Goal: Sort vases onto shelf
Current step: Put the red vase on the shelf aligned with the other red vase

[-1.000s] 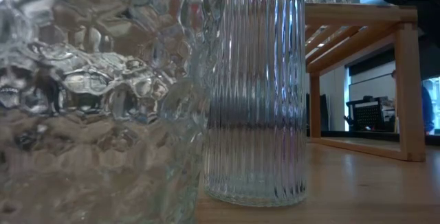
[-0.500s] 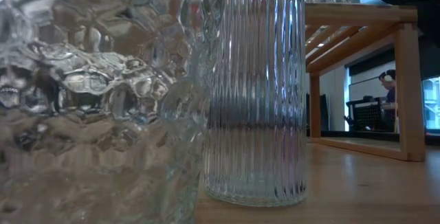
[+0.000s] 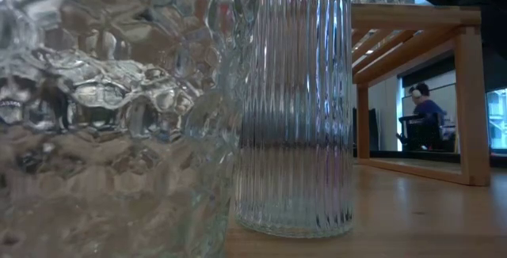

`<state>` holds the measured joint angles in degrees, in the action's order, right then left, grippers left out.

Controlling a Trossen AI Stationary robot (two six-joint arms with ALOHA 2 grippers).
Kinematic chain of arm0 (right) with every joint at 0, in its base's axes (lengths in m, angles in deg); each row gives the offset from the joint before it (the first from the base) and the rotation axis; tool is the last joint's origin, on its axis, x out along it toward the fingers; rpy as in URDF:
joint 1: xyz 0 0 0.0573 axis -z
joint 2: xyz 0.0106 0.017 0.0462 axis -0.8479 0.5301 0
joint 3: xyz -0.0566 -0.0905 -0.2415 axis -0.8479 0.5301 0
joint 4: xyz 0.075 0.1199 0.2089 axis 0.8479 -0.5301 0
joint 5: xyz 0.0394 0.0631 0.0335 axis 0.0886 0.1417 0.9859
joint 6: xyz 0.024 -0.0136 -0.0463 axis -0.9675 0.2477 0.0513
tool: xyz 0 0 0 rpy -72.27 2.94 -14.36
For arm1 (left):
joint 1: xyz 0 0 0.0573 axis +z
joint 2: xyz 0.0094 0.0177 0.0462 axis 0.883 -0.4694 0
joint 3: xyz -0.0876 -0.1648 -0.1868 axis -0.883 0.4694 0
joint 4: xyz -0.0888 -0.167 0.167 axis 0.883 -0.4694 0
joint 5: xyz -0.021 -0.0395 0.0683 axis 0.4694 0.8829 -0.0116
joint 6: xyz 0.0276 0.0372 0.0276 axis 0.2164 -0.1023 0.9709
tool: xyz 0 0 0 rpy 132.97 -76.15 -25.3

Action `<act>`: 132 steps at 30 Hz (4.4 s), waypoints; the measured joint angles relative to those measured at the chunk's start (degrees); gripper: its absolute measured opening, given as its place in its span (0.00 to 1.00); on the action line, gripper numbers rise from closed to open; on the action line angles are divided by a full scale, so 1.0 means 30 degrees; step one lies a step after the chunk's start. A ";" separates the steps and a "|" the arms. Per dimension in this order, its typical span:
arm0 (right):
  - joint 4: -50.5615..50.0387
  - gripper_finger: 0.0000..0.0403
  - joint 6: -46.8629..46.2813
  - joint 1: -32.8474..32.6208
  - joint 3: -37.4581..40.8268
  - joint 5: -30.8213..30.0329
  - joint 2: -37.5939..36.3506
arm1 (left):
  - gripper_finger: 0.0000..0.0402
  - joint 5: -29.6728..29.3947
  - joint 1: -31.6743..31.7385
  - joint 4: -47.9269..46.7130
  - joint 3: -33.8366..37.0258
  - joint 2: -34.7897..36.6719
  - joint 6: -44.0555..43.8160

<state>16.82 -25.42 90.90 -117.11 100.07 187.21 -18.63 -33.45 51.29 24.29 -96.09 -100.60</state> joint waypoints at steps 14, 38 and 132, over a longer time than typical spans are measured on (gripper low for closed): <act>0.0606 0.47 -0.0160 -0.1886 -0.0007 -0.0568 0.0312 | 0.50 -0.0021 0.0000 -0.0236 0.0000 -0.0079 0.0357; -0.2763 0.47 -0.1834 -0.0046 -0.5144 0.1058 0.0188 | 0.50 0.4344 0.4284 -1.6163 0.0007 0.1950 -0.0187; -0.8075 0.09 0.1109 -0.1115 -0.3643 -0.4282 0.2970 | 0.50 1.1322 0.7753 -0.9537 0.0007 -0.2834 0.0040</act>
<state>-7.40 -22.09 87.55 -128.04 87.22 196.13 15.33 -10.19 22.68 24.31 -104.59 -100.48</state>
